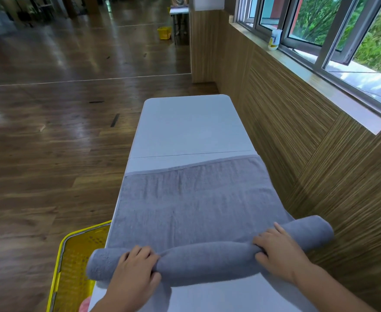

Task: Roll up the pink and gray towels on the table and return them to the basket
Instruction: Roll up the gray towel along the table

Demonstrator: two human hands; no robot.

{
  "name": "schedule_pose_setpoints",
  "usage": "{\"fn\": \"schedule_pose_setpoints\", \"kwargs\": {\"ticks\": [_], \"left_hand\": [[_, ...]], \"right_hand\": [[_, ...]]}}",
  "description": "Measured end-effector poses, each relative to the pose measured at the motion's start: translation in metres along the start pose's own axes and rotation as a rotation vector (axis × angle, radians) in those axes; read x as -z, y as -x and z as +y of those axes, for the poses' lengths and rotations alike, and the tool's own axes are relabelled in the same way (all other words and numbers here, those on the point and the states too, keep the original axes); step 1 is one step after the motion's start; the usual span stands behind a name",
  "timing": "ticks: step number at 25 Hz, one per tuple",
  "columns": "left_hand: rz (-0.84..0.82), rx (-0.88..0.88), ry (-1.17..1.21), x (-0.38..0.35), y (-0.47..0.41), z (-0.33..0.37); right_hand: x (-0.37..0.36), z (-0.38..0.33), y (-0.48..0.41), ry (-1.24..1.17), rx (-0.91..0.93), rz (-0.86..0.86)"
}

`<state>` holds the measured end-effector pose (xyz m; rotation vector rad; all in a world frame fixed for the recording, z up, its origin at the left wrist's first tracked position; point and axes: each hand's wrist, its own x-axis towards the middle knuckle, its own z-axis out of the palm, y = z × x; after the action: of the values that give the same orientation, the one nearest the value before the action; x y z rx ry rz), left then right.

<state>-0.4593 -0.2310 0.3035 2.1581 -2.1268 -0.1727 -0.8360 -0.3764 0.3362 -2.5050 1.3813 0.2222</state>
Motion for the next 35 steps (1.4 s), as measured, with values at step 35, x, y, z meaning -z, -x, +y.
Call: {"fn": "schedule_pose_setpoints", "kwargs": {"ticks": [35], "left_hand": [[-0.108, 0.118, -0.056, 0.030, -0.047, 0.003]], "right_hand": [[0.020, 0.010, -0.044, -0.176, -0.021, 0.018]]}}
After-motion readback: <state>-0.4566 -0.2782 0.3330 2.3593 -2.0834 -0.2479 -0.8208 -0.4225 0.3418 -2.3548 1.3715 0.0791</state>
